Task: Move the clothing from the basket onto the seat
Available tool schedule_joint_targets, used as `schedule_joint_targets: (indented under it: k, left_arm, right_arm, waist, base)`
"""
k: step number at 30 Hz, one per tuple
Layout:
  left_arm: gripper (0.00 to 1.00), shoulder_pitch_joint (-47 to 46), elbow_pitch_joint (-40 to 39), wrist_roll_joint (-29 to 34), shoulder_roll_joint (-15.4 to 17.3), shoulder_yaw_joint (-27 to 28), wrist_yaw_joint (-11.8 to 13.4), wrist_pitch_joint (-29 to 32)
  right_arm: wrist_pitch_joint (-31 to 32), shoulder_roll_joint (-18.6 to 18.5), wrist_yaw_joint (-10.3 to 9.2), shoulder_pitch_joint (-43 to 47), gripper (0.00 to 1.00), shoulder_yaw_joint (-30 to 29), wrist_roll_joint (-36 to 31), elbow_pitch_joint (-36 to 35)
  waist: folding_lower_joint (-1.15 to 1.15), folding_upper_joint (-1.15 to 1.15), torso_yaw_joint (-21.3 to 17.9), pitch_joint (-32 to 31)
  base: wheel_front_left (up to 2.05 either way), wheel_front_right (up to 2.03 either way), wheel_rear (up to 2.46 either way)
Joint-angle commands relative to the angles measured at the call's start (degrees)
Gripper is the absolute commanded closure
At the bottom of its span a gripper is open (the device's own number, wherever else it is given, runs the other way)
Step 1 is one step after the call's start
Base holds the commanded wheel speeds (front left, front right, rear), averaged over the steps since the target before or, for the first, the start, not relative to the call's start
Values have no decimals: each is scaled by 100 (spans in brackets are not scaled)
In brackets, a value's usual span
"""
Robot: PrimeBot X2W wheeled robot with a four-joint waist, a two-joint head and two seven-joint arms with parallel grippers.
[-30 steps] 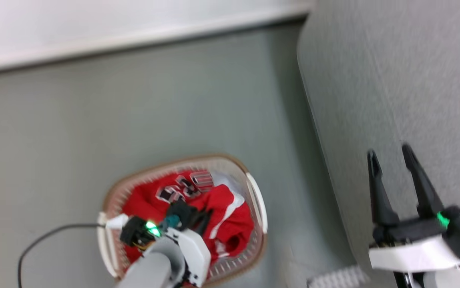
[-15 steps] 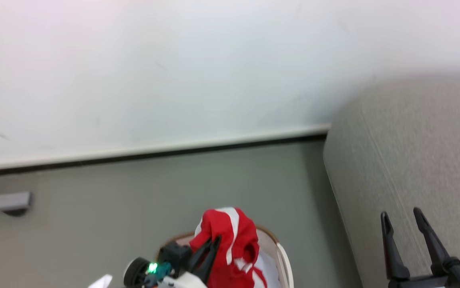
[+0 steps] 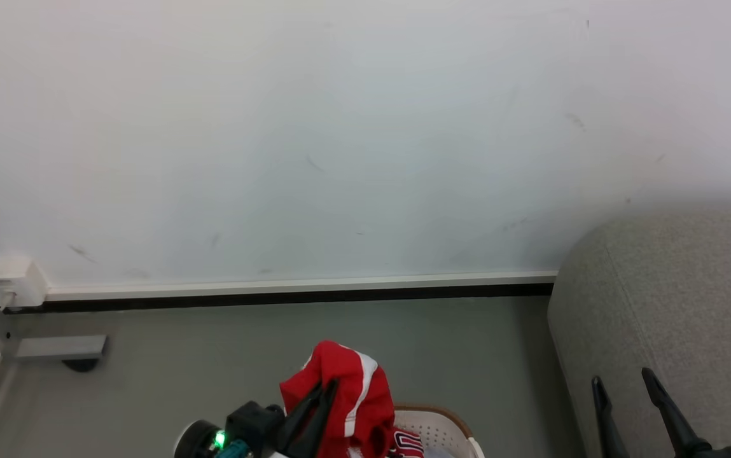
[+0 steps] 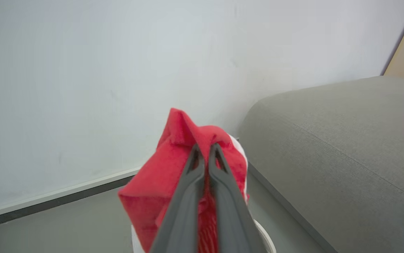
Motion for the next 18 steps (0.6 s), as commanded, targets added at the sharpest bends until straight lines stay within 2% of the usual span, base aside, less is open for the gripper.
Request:
schedule_joint_targets:
  k: [1, 5, 9, 18]
  left_arm:
    - [100, 77, -104, -55, 57, 4, 22, 35]
    - [100, 101, -312, -39, 111, -30, 33, 105]
    - [100, 51, -582, -104, 145, -62, -49, 181]
    - [100, -304, -1289, -20, 355, -410, -425, 601]
  right_arm:
    - [2, -32, -12, 103, 0, 8, 41, 33]
    - [2, -157, -12, 51, 0, 236, 78, 89]
    - [2, -494, -13, -201, 0, 838, 186, 182]
    - [13, -1591, -12, -1288, 0, 2938, 969, 327]
  waist:
    - [1, 0, 61, -41]
    - [1, 0, 116, -57]
    - [1, 0, 124, -44]
    - [1, 0, 110, -26]
  base:
    - [0, 0, 0]
    - [0, 0, 0]
    - [0, 0, 0]
    - [0, 0, 0]
